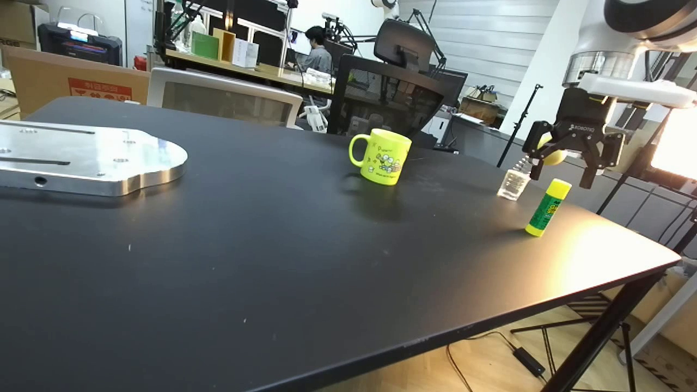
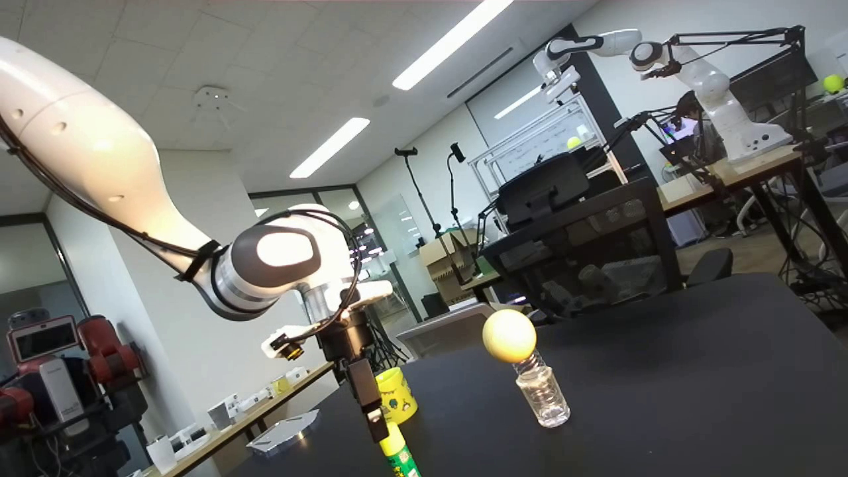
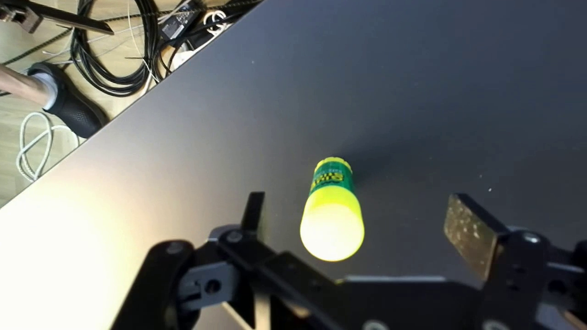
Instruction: Put the paper glue in the mug
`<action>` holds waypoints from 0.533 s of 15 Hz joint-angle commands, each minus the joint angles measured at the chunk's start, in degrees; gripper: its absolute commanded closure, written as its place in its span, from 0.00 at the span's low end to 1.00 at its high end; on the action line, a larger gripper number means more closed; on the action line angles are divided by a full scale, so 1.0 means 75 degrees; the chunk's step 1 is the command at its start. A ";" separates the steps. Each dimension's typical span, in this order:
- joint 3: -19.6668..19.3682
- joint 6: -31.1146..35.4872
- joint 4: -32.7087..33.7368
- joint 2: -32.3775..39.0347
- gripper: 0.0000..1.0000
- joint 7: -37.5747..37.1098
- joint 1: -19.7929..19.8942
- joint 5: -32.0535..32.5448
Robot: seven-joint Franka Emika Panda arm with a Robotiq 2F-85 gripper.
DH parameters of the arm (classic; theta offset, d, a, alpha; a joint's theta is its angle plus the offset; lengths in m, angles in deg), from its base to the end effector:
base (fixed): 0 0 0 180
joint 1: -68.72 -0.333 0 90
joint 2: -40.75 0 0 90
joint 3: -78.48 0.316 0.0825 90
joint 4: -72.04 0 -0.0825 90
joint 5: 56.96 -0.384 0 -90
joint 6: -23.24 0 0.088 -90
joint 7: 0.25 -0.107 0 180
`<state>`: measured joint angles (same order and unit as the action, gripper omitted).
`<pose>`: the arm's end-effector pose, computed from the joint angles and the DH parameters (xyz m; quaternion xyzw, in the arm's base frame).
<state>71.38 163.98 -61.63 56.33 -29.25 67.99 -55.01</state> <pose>0.4997 -0.0576 0.2096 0.9543 -0.2886 -0.0667 0.0404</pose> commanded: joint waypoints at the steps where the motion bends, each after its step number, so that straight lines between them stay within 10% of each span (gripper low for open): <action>1: -0.0072 0.0579 -0.0173 0.0117 0.00 -0.0469 -0.0161 0.0016; 5: -0.0181 0.0637 -0.0270 0.0074 0.00 -0.0609 -0.0264 0.0100; 6: -0.0286 0.0720 -0.0320 0.0033 0.25 -0.0811 -0.0356 0.0318; 8: -0.0409 0.0754 -0.0333 0.0011 0.33 -0.1064 -0.0456 0.0566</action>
<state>70.15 168.74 -63.04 57.51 -32.48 66.34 -53.60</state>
